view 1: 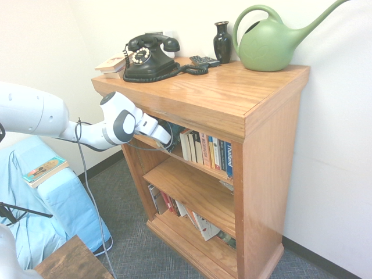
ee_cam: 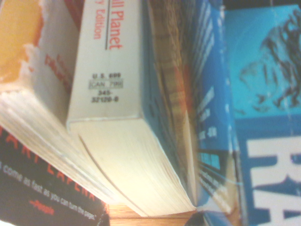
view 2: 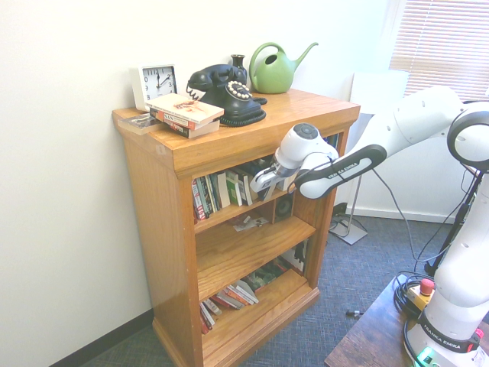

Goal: Put the book on the shelf

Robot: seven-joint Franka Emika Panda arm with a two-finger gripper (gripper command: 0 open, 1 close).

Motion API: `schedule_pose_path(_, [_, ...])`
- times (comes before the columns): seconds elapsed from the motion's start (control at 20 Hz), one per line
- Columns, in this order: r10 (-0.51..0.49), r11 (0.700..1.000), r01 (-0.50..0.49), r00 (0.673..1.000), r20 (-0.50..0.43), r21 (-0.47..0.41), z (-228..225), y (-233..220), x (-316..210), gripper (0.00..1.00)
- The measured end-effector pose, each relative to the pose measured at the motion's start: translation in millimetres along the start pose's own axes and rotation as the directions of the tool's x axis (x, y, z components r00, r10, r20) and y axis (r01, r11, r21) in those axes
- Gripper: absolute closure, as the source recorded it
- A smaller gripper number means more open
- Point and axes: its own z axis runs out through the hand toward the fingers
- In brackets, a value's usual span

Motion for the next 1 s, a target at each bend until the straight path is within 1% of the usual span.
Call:
schedule_pose_path(0.6, [-0.019, 1.000, 0.019, 1.000, -0.001, -0.016, 1, 9, -6, 0.00])
schedule_pose_path(0.75, [-0.040, 0.999, 0.040, 0.999, -0.008, -0.025, -13, 27, -23, 0.00])
schedule_pose_path(1.0, [-0.071, 0.997, 0.069, 0.997, -0.041, -0.033, -60, 78, -53, 0.00])
